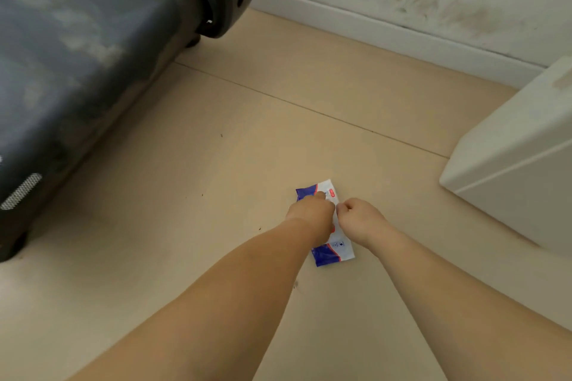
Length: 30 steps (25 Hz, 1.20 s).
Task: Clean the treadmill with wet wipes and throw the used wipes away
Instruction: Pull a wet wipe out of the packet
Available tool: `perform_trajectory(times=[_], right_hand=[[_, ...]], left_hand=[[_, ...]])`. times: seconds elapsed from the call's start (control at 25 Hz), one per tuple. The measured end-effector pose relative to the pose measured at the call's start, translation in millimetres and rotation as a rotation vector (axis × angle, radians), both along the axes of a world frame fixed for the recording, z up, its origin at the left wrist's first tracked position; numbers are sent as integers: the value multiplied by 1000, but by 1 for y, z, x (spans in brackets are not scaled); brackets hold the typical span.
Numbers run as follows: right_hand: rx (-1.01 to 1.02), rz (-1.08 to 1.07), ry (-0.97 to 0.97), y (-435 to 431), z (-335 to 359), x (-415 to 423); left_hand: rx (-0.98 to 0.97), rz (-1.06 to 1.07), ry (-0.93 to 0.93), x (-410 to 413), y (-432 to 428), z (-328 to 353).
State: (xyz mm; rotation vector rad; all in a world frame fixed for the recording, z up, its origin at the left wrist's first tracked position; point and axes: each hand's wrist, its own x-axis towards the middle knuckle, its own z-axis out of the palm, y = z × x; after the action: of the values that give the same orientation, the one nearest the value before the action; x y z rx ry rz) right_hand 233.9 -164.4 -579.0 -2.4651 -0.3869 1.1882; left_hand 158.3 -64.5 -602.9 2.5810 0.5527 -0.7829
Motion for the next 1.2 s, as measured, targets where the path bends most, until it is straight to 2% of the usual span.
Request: perform_trajectory(times=[0.2,0.28,0.4,0.56,0.64,0.76,0.84,1.0,1.08,1.2], right_hand=[[14,-116,102,-20,-33,-5],[71,-259,214,-20,-37,-4],[155,-504,414,-18,-26,1],[226,-669,645,-18,-20,3],[247,-722,723,-15,-22,3],[292,-728,636,-6,-24,6],[365,-716,592,1,-19,7],[540,-678,584,6,-10,4],[577,-674,601,6,-7,4],[596,-684,606,3,-4,5]], left_hand=[[21,81,-72,-12,-9,-34],[1,98,-52,-13,-8,-37],[-110,145,-89,-10,-5,-24],[-275,145,-212,-11,7,9],[-278,101,-239,-10,10,21],[-332,75,-218,-17,17,28],[-358,162,-237,-21,23,33],[-259,372,-432,-23,26,39],[-285,427,-449,-22,26,38],[-284,390,-434,-19,26,41]])
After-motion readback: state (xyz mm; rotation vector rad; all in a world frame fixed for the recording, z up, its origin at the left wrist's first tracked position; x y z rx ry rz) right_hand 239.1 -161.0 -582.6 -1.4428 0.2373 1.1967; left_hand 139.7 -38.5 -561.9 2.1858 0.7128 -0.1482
